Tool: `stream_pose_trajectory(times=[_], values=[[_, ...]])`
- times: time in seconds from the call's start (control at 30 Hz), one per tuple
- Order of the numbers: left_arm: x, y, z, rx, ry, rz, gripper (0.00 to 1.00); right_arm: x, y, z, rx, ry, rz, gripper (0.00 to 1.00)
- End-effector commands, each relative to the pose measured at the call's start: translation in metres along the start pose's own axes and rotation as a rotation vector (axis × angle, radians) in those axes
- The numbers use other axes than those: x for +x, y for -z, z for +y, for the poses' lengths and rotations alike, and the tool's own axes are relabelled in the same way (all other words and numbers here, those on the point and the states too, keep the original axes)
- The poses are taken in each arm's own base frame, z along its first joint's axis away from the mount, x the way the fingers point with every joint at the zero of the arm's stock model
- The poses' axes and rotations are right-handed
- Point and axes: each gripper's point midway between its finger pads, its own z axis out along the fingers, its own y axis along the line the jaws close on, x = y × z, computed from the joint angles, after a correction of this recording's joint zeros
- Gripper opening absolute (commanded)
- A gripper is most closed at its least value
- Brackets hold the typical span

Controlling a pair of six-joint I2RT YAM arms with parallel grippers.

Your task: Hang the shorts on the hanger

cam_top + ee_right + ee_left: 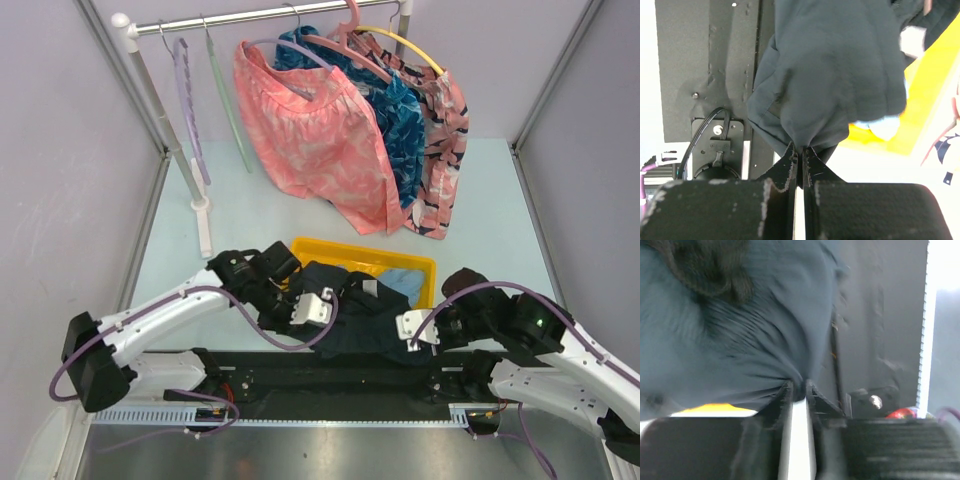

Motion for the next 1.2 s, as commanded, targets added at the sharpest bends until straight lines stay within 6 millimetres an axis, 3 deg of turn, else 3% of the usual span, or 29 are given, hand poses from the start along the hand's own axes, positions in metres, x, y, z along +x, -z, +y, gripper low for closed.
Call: stream_pose_trajectory(times=[0.0, 0.03, 0.07, 0.1, 0.13, 0.23, 0.4, 0.5, 0.53, 0.6, 0.7, 0.73, 0.8, 0.9, 0.93, 1.03, 1.07, 1.17], values=[[-0.012, 0.017, -0.012, 0.126, -0.056, -0.016, 0.30, 0.001, -0.003, 0.006, -0.044, 0.046, -0.002, 0.00], [-0.028, 0.025, -0.003, 0.103, -0.040, -0.068, 0.45, 0.002, -0.003, 0.008, -0.053, 0.045, -0.002, 0.00], [-0.041, 0.031, 0.010, 0.078, -0.016, -0.111, 0.52, 0.002, -0.003, 0.008, -0.056, 0.047, 0.000, 0.00], [-0.066, 0.045, 0.022, 0.035, -0.040, -0.179, 0.57, 0.002, -0.004, 0.009, -0.060, 0.052, 0.002, 0.00], [-0.081, 0.050, 0.034, 0.000, -0.053, -0.215, 0.68, 0.003, -0.004, 0.009, -0.059, 0.053, 0.006, 0.00], [-0.112, 0.056, 0.067, -0.082, -0.049, -0.260, 0.74, 0.004, -0.004, 0.009, -0.057, 0.055, 0.010, 0.00], [-0.126, 0.037, 0.117, -0.153, -0.015, -0.220, 0.79, 0.004, -0.003, 0.009, -0.050, 0.056, 0.014, 0.00], [-0.130, 0.024, 0.137, -0.182, -0.049, -0.194, 0.81, 0.003, -0.003, 0.010, -0.051, 0.050, 0.008, 0.00], [-0.122, 0.006, 0.144, -0.162, -0.055, -0.139, 0.81, 0.003, -0.004, 0.009, -0.048, 0.049, 0.009, 0.00], [-0.115, -0.007, 0.144, -0.122, -0.065, -0.083, 0.81, 0.003, -0.003, 0.008, -0.044, 0.053, 0.011, 0.00], [-0.091, -0.029, 0.144, -0.069, -0.069, 0.025, 0.67, 0.005, -0.003, 0.007, -0.031, 0.044, 0.017, 0.00], [-0.082, -0.030, 0.139, -0.043, -0.067, 0.058, 0.53, 0.005, -0.002, 0.006, -0.022, 0.040, 0.017, 0.00], [-0.078, -0.028, 0.135, -0.033, -0.044, 0.053, 0.35, 0.007, -0.003, 0.003, -0.006, 0.027, 0.020, 0.00], [-0.080, -0.008, 0.129, -0.040, -0.008, 0.008, 0.19, 0.012, -0.007, -0.006, 0.037, 0.021, 0.043, 0.00], [-0.081, -0.001, 0.128, -0.043, 0.016, -0.006, 0.04, 0.014, -0.008, -0.010, 0.053, 0.028, 0.053, 0.00], [-0.086, 0.036, 0.137, -0.134, 0.096, -0.091, 0.00, 0.025, -0.012, -0.024, 0.111, 0.039, 0.111, 0.00], [-0.089, 0.058, 0.143, -0.200, 0.111, -0.134, 0.00, 0.028, -0.016, -0.029, 0.122, 0.030, 0.133, 0.00], [-0.084, 0.085, 0.150, -0.295, 0.201, -0.182, 0.00, 0.038, -0.021, -0.049, 0.173, -0.038, 0.178, 0.01]])
